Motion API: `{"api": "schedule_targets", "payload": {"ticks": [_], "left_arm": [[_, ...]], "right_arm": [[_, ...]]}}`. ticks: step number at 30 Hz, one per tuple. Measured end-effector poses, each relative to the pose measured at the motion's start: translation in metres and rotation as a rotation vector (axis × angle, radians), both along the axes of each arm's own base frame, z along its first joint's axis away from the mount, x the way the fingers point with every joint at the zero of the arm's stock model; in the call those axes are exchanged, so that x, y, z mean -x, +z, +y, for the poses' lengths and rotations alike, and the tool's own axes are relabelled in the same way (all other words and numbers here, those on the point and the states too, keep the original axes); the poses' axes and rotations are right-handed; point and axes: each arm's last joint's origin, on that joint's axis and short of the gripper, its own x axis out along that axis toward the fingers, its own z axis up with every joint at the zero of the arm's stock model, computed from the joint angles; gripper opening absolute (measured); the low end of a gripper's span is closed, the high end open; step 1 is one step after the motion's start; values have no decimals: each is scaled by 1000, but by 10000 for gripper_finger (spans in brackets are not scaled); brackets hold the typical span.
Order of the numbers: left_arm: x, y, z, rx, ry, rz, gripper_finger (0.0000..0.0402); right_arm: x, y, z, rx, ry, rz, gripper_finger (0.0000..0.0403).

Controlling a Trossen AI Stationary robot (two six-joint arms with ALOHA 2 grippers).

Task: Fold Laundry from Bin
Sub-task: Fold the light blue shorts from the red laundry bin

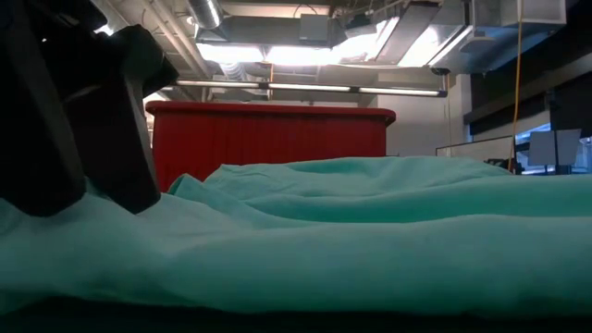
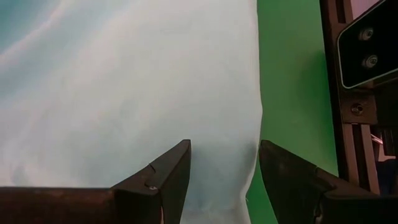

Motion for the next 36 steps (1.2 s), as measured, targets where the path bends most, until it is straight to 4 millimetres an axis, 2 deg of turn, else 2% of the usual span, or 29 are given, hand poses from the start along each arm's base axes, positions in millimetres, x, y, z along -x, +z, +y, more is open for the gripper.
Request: {"api": "schedule_targets", "payload": {"ticks": [3, 6, 9, 12, 21, 27, 36], "left_arm": [[0, 0, 0, 0, 0, 0, 184], [0, 0, 0, 0, 0, 0, 184], [0, 0, 0, 1, 0, -1, 184], [0, 0, 0, 1, 0, -1, 184], [0, 0, 0, -1, -3, -1, 184], [0, 0, 0, -1, -2, -1, 184], [0, 0, 0, -1, -2, -1, 184]], "right_arm": [[3, 10, -10, 285, -103, 59, 328], [5, 29, -21, 543, -209, 32, 328], [3, 49, -25, 656, -269, -27, 328], [0, 55, -23, 634, -287, -58, 328], [-5, 57, -12, 472, -255, -64, 328], [-1, 32, -16, 499, -252, -42, 328], [7, 3, -29, 583, -404, 32, 328]]}}
